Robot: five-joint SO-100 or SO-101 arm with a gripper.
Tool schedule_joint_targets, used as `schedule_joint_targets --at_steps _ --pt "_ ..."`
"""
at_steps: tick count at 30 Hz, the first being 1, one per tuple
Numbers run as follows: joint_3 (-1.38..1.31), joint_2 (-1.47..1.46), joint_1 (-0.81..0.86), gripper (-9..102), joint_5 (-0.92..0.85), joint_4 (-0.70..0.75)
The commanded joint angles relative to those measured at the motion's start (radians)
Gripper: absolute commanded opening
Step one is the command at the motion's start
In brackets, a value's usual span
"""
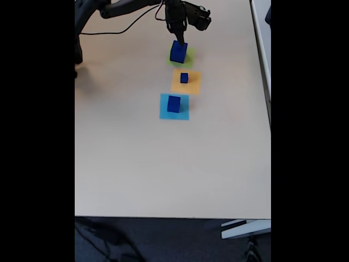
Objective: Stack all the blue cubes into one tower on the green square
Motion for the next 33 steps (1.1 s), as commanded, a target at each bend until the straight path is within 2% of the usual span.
schedule_joint_targets --at_steps 1,33 --pt "-0.006 0.025 0.006 17 -0.017 0.002" --pt "-0.029 -0.046 0.021 17 -0.055 0.034"
